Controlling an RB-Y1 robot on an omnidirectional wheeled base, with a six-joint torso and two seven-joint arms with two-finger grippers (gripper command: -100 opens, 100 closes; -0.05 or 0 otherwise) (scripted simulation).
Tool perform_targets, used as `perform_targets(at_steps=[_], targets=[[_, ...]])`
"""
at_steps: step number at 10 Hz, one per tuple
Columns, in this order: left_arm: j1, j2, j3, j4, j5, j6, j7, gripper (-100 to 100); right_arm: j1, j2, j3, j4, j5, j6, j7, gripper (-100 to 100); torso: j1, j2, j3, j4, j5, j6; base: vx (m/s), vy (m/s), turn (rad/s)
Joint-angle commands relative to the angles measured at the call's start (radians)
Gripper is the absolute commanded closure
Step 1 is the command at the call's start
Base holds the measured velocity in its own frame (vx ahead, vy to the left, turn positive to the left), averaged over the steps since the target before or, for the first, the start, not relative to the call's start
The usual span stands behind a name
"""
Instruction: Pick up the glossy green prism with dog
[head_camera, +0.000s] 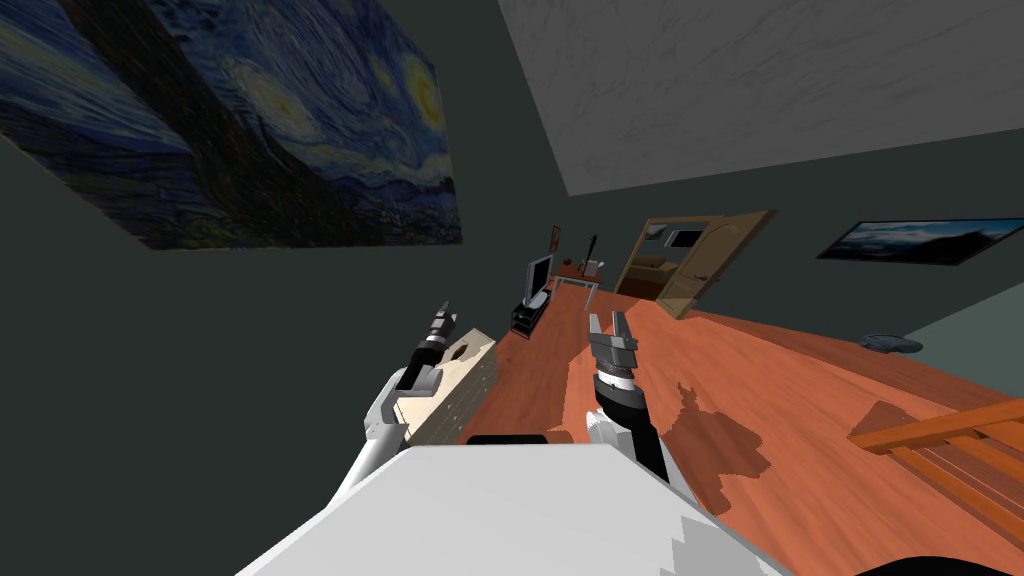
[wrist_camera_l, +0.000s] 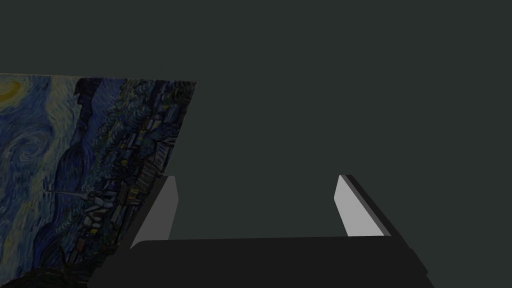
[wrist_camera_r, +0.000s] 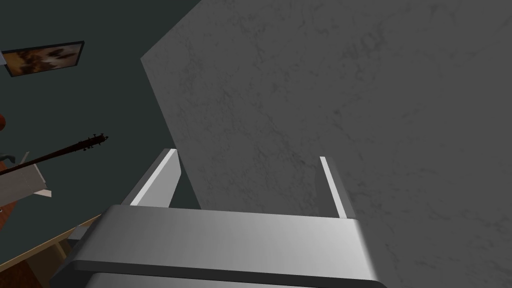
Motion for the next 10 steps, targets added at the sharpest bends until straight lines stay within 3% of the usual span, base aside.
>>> perform_targets(at_steps=[1,4,6,9,10], targets=[[-0.02,0.004,0.01,0.041,0.005,0.023,0.005,-100,0.0,0.0,0.0,0.0,0.0,0.0,0.0,0,0.0,0.0,0.0,0.0,0.0,0.0,-0.014,-0.016,0.017],[-0.1,0.005,0.046,0.124,0.018,0.099,0.016,-100,0.0,0.0,0.0,0.0,0.0,0.0,0.0,0,0.0,0.0,0.0,0.0,0.0,0.0,-0.015,-0.017,0.023],[-0.1,0.005,0.046,0.16,0.018,0.099,0.016,-100,0.0,0.0,0.0,0.0,0.0,0.0,0.0,0,0.0,0.0,0.0,0.0,0.0,0.0,-0.008,-0.011,0.008],[-0.179,0.005,0.086,0.255,0.033,0.176,0.029,-100,0.0,0.0,0.0,0.0,0.0,0.0,0.0,0,0.001,-0.001,0.0,0.0,0.0,0.0,-0.009,-0.013,0.016],[-0.179,0.005,0.086,0.279,0.033,0.176,0.029,-100,0.0,0.0,0.0,0.0,0.0,0.0,0.0,0,0.0,-0.001,0.0,0.0,0.0,0.0,-0.005,-0.012,0.014]])
